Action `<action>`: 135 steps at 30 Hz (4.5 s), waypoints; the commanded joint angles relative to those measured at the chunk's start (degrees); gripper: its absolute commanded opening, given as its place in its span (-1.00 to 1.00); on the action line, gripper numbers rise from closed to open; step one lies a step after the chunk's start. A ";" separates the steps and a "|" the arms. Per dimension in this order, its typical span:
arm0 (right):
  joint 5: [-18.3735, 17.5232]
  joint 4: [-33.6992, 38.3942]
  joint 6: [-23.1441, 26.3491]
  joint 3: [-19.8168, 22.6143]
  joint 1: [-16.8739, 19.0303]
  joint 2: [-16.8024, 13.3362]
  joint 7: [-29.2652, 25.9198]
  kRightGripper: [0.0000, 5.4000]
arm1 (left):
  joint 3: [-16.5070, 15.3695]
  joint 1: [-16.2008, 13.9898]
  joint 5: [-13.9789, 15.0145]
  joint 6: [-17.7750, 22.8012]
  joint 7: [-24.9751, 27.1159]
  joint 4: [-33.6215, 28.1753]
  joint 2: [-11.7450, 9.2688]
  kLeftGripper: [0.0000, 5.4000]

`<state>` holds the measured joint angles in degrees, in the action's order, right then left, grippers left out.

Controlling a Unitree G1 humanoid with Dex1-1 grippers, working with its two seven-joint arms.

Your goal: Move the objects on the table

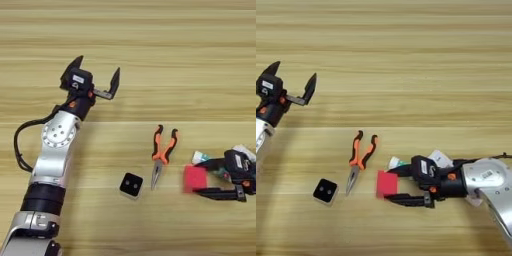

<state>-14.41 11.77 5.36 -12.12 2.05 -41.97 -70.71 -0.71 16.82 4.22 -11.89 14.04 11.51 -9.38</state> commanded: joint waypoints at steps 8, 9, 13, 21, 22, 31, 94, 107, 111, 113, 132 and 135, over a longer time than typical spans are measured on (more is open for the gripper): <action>3.35 -4.53 -3.23 -3.68 -0.74 -0.22 -0.96 -0.15 | -1.00 1.45 -0.53 -0.12 -2.46 1.31 0.55 1.00; 3.42 -4.77 -3.47 -3.84 -0.65 -0.21 -0.90 -0.15 | -1.04 1.48 -0.54 -0.12 -2.53 1.33 0.58 1.00; 3.78 -5.75 -4.35 -4.58 -0.30 -0.12 -0.65 -0.15 | -1.04 1.53 -0.69 -0.16 -2.71 1.50 0.62 1.00; 3.29 -5.01 -4.58 -5.10 0.32 -0.27 -0.51 0.05 | -1.13 1.69 -0.90 -0.38 -2.78 1.96 0.64 1.00; 2.97 -4.47 -4.37 -4.91 0.41 -0.25 -0.43 0.09 | -1.13 1.73 -0.92 -0.44 -2.77 2.04 0.64 1.00; 0.00 -0.30 -3.36 -2.25 0.34 -0.73 0.19 0.47 | -0.96 1.89 -0.98 -0.72 -2.59 2.55 0.78 1.00; 7.23 -13.40 -13.75 8.98 7.22 -2.11 8.21 0.20 | -1.52 3.01 -1.73 -2.80 -2.74 5.63 0.85 1.00; 7.20 -16.68 -14.81 8.87 6.21 -2.18 8.46 -0.34 | -1.52 3.16 -1.67 -2.99 -2.61 5.85 0.81 1.00; 6.60 -16.68 -14.71 9.02 6.17 -2.23 8.19 -0.37 | -1.47 3.17 -1.63 -3.01 -2.58 5.85 0.89 1.00; 6.36 -16.64 -14.71 9.05 6.11 -2.27 8.04 -0.37 | -1.43 3.17 -1.63 -3.02 -2.56 5.88 0.93 1.00; 1.17 -12.20 -12.81 10.37 4.06 -1.46 6.31 -0.37 | -1.38 3.61 -1.92 -3.08 -3.28 7.11 1.40 1.00; -1.06 -10.40 -11.80 10.71 3.14 -0.94 6.12 -0.37 | -1.64 3.62 -1.88 -2.74 -4.04 7.17 1.71 1.00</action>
<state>-13.58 -0.53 -7.60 -2.28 6.84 -42.98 -64.23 -2.00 19.48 2.79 -14.38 10.76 18.24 -7.86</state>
